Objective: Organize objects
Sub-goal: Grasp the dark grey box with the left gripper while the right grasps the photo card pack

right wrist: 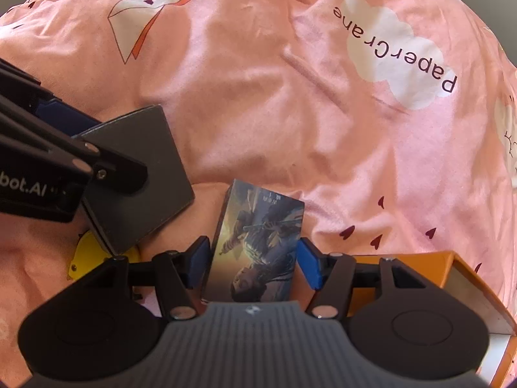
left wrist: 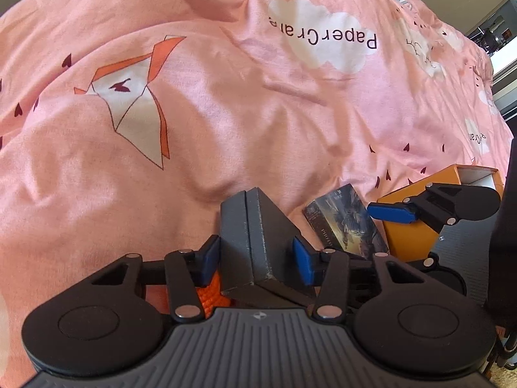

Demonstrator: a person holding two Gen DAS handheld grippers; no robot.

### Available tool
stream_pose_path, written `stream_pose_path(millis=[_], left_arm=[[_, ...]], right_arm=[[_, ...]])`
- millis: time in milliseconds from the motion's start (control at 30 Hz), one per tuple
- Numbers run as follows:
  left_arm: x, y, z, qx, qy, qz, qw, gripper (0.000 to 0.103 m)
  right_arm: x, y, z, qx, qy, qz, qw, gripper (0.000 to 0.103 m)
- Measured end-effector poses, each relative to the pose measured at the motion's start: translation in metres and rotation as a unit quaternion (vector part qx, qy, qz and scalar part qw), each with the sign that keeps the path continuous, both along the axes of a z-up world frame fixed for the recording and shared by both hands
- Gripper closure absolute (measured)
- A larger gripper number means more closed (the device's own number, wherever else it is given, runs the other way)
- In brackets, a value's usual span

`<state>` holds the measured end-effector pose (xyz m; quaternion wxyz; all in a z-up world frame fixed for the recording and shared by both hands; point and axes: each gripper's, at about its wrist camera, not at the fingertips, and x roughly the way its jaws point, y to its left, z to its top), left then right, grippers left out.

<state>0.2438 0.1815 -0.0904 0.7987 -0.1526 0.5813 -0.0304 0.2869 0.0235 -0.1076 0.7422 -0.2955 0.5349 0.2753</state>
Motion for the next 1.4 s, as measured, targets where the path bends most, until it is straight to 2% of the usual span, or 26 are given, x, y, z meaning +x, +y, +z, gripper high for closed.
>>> stream_pose_path(millis=[167,367,533,633,700,733,767,900,967,1000,1033,1100,1233,1400], left_arm=[[-0.014,-0.004,0.018,0.026,-0.036,0.002,0.9990,0.059],[-0.033,-0.010,0.037,0.085,-0.074,-0.018,0.9934,0.060],[-0.042,-0.010,0.046,0.091,-0.085,-0.022,0.9920,0.060],[-0.046,-0.012,0.050,0.095,-0.094,-0.022,0.9908,0.060],[-0.049,-0.014,0.054,0.098,-0.100,-0.022,0.9899,0.060],[-0.051,-0.015,0.057,0.100,-0.104,-0.023,0.9893,0.060],[-0.053,-0.016,0.059,0.099,-0.107,-0.024,0.9890,0.060],[-0.059,-0.021,0.066,0.100,-0.112,-0.022,0.9884,0.060],[-0.064,-0.021,0.068,0.104,-0.116,-0.014,0.9877,0.060],[-0.066,-0.021,0.069,0.100,-0.119,-0.007,0.9877,0.060],[-0.069,-0.020,0.070,0.094,-0.122,-0.001,0.9881,0.060],[-0.073,-0.019,0.070,0.080,-0.126,0.012,0.9887,0.060],[-0.076,-0.017,0.069,0.076,-0.130,0.025,0.9883,0.060],[-0.076,-0.014,0.067,0.072,-0.129,0.027,0.9887,0.060]], right_arm=[[0.000,-0.001,0.007,0.012,0.010,-0.010,1.000,0.042],[0.010,0.003,0.001,-0.002,0.024,-0.033,0.999,0.042],[0.015,0.002,-0.002,0.007,0.029,-0.057,0.998,0.044],[0.008,0.000,0.002,0.012,0.015,-0.046,0.999,0.046],[0.001,-0.002,0.011,0.034,0.012,-0.041,0.998,0.082],[-0.002,-0.002,0.018,0.044,0.010,-0.046,0.998,0.087],[-0.004,-0.003,0.025,0.057,0.012,-0.044,0.997,0.103],[-0.006,-0.004,0.034,0.070,0.023,-0.045,0.996,0.100],[-0.002,-0.008,0.032,0.057,0.014,-0.064,0.996,0.089],[0.002,-0.009,0.031,0.055,0.016,-0.073,0.996,0.076],[0.006,-0.011,0.029,0.058,0.022,-0.078,0.995,0.066],[0.008,-0.014,0.026,0.051,0.032,-0.086,0.994,0.065],[0.013,-0.009,0.014,0.028,0.042,-0.089,0.995,0.053],[0.018,0.004,-0.003,-0.004,0.036,-0.085,0.996,0.044]])
